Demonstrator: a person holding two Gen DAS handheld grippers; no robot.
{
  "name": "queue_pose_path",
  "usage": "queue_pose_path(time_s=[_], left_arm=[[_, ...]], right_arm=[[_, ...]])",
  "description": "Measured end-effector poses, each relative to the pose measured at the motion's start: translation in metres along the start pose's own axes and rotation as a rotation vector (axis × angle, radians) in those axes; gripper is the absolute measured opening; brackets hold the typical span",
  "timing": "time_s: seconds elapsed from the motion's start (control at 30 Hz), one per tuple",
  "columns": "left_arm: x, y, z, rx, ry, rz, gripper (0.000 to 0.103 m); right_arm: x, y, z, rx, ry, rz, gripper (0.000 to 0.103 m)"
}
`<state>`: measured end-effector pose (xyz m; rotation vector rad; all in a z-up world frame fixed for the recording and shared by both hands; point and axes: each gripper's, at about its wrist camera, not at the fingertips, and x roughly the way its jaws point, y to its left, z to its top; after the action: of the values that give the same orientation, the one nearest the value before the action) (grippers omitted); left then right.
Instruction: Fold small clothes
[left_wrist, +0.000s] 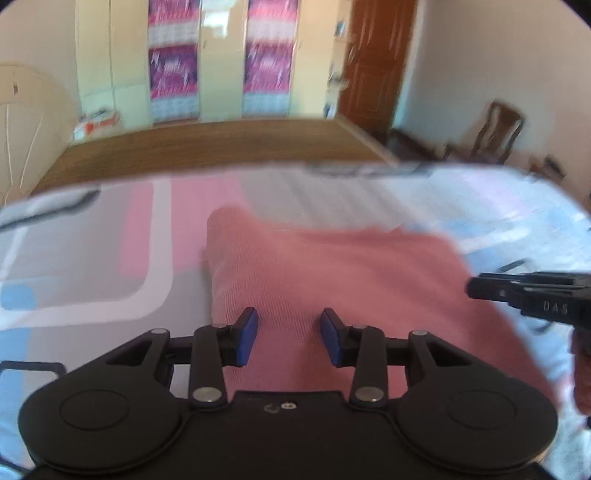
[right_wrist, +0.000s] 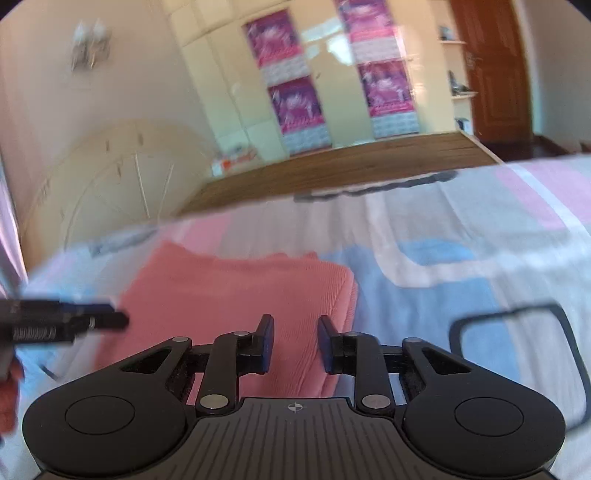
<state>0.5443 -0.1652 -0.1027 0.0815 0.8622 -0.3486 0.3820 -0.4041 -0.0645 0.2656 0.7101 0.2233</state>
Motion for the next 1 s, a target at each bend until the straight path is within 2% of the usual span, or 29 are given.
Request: queue_pose_path(time_s=[0.03, 0.1, 0.13, 0.17, 0.2, 0.3, 0.37, 0.4, 0.43, 0.5, 0.53, 0.63, 0.7, 0.73, 0.8, 0.83, 0.87, 0.93, 1.0], left_arm=[[0.008, 0.004, -0.001, -0.03, 0.009, -0.024, 0.037], [0.003, 0.006, 0.007, -0.043, 0.018, -0.038, 0.035], [-0.004, 0.007, 0.01, -0.035, -0.016, -0.045, 0.036], [-0.01, 0.008, 0.013, -0.028, -0.064, -0.046, 0.037], [-0.007, 0.009, 0.018, -0.021, -0.074, -0.045, 0.037], [0.019, 0.017, 0.035, -0.055, -0.076, -0.048, 0.039], [0.044, 0.022, 0.043, -0.069, -0.036, -0.035, 0.041], [0.062, 0.024, 0.042, -0.064, 0.024, -0.04, 0.042], [0.063, 0.024, 0.039, -0.052, 0.003, -0.057, 0.043], [0.056, 0.022, 0.037, -0.038, -0.002, -0.055, 0.042], [0.049, 0.021, 0.035, -0.033, -0.015, -0.054, 0.039], [0.036, 0.017, 0.03, -0.021, -0.066, -0.066, 0.039], [0.037, 0.015, 0.029, -0.013, -0.062, -0.049, 0.04], [0.043, 0.013, 0.027, -0.002, -0.03, -0.027, 0.042], [0.049, 0.008, 0.03, 0.055, -0.026, 0.007, 0.043], [0.046, 0.002, 0.032, 0.072, -0.024, 0.032, 0.039], [0.034, -0.005, 0.032, 0.094, -0.044, 0.033, 0.038], [0.01, -0.013, 0.022, 0.111, -0.081, -0.017, 0.042], [-0.006, -0.02, 0.007, 0.13, -0.078, -0.033, 0.04]], right_arm=[[0.018, 0.001, 0.001, -0.041, 0.078, -0.061, 0.009], [0.027, -0.004, 0.005, -0.046, 0.103, -0.074, 0.01], [0.026, -0.004, 0.01, -0.052, 0.117, -0.075, 0.01], [0.021, -0.001, 0.015, -0.073, 0.096, -0.089, 0.01], [0.017, 0.002, 0.019, -0.1, 0.058, -0.095, 0.01], [0.025, 0.011, 0.03, -0.116, 0.021, -0.069, 0.01], [0.044, 0.016, 0.034, -0.15, 0.044, -0.084, 0.01], [0.058, 0.015, 0.031, -0.172, 0.085, -0.113, 0.009], [0.064, 0.014, 0.029, -0.173, 0.082, -0.123, 0.009], [0.065, 0.015, 0.03, -0.175, 0.082, -0.131, 0.009], [0.063, 0.017, 0.03, -0.188, 0.09, -0.134, 0.009], [0.056, 0.02, 0.029, -0.194, 0.084, -0.135, 0.01], [0.051, 0.019, 0.028, -0.184, 0.05, -0.123, 0.01], [0.051, 0.019, 0.028, -0.175, 0.037, -0.125, 0.01], [0.064, 0.015, 0.028, -0.155, 0.088, -0.153, 0.009], [0.063, 0.014, 0.023, -0.159, 0.092, -0.154, 0.009], [0.061, 0.017, 0.026, -0.177, 0.102, -0.162, 0.01], [0.046, 0.026, 0.03, -0.208, 0.089, -0.155, 0.01], [0.021, 0.034, 0.026, -0.213, 0.062, -0.093, 0.01]])
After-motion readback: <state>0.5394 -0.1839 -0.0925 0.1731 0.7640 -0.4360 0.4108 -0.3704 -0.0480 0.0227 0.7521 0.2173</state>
